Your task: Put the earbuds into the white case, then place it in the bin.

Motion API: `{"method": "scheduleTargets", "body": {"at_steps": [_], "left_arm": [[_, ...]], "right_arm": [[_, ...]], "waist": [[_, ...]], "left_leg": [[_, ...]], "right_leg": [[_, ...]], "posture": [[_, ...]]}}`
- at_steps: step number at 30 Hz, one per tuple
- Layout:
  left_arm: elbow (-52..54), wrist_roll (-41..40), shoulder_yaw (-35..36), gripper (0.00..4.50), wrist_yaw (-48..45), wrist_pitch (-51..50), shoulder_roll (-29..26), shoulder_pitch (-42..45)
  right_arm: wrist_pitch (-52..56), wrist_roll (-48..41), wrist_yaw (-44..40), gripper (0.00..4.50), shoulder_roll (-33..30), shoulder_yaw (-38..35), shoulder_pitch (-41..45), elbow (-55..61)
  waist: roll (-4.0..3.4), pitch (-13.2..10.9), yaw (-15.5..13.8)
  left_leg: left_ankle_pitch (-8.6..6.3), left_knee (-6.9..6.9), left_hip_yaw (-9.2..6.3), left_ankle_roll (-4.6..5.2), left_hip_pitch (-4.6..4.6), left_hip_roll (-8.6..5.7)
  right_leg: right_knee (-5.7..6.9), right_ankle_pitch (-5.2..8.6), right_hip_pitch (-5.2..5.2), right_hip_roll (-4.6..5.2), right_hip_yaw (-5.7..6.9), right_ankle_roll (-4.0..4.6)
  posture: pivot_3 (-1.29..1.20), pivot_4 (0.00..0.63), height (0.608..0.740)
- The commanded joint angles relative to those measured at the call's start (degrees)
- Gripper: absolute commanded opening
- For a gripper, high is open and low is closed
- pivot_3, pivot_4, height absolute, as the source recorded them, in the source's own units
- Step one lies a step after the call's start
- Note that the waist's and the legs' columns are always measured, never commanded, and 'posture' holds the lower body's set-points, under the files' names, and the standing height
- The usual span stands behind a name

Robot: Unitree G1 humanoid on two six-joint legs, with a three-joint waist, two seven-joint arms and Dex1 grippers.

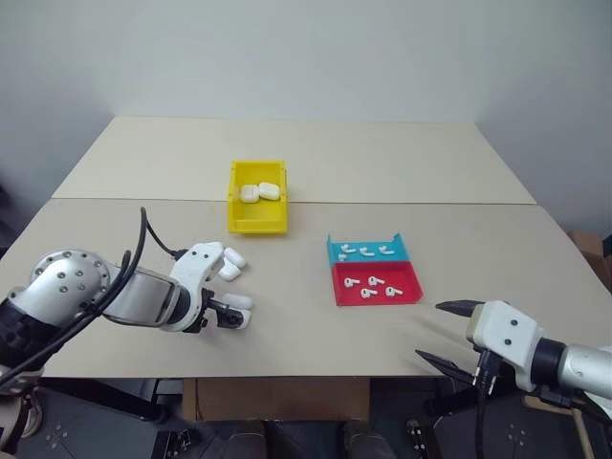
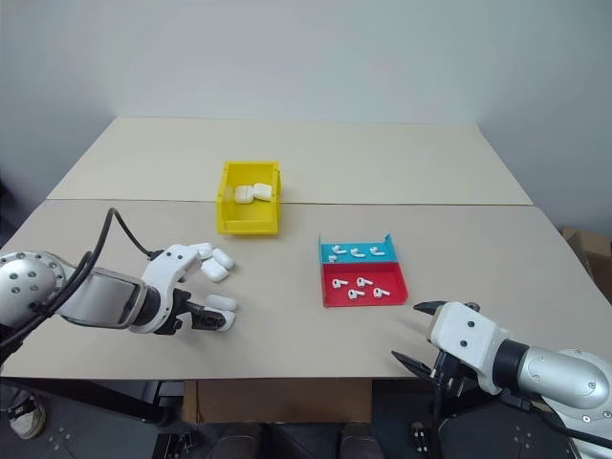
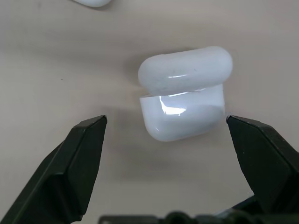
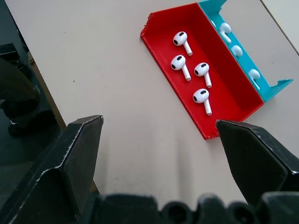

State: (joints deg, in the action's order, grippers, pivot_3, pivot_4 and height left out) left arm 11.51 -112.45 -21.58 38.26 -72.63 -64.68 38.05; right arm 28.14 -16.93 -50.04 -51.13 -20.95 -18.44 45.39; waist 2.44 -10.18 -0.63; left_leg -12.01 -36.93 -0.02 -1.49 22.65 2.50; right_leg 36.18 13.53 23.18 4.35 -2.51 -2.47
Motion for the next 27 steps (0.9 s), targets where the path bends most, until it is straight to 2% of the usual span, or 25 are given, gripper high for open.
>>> {"method": "scheduleTargets", "body": {"at_steps": [1,7,27], "left_arm": [[-0.24,-0.55,0.15,4.47,1.02,0.96,0.67,0.67],[-1.16,-0.55,-0.93,4.47,3.57,1.14,3.42,0.91],[-4.24,-0.55,-2.84,4.47,8.39,-0.16,6.75,1.87]], "right_arm": [[-0.98,-0.31,-0.12,4.5,-0.13,-1.13,0.44,0.73],[-0.56,-0.23,0.48,4.5,0.12,-0.72,0.45,1.48],[0.16,-0.23,2.33,4.5,0.52,0.44,0.34,2.72]], "waist": [[0.0,0.0,-0.02],[0.0,0.0,-0.02],[-0.07,0.07,-0.08]], "left_leg": [[0.0,0.0,0.0,0.0,0.0,0.0],[0.0,-0.01,0.0,0.0,-0.01,-0.01],[0.04,-0.01,-0.01,-0.05,-0.32,-0.02]], "right_leg": [[0.0,0.0,-0.01,0.0,0.0,0.0],[0.0,0.0,-0.02,0.0,0.0,-0.01],[0.0,0.04,-0.3,0.0,-0.01,-0.05]], "posture": [[0.0,0.15,0.74],[0.0,0.15,0.74],[0.0,0.15,0.74]]}}
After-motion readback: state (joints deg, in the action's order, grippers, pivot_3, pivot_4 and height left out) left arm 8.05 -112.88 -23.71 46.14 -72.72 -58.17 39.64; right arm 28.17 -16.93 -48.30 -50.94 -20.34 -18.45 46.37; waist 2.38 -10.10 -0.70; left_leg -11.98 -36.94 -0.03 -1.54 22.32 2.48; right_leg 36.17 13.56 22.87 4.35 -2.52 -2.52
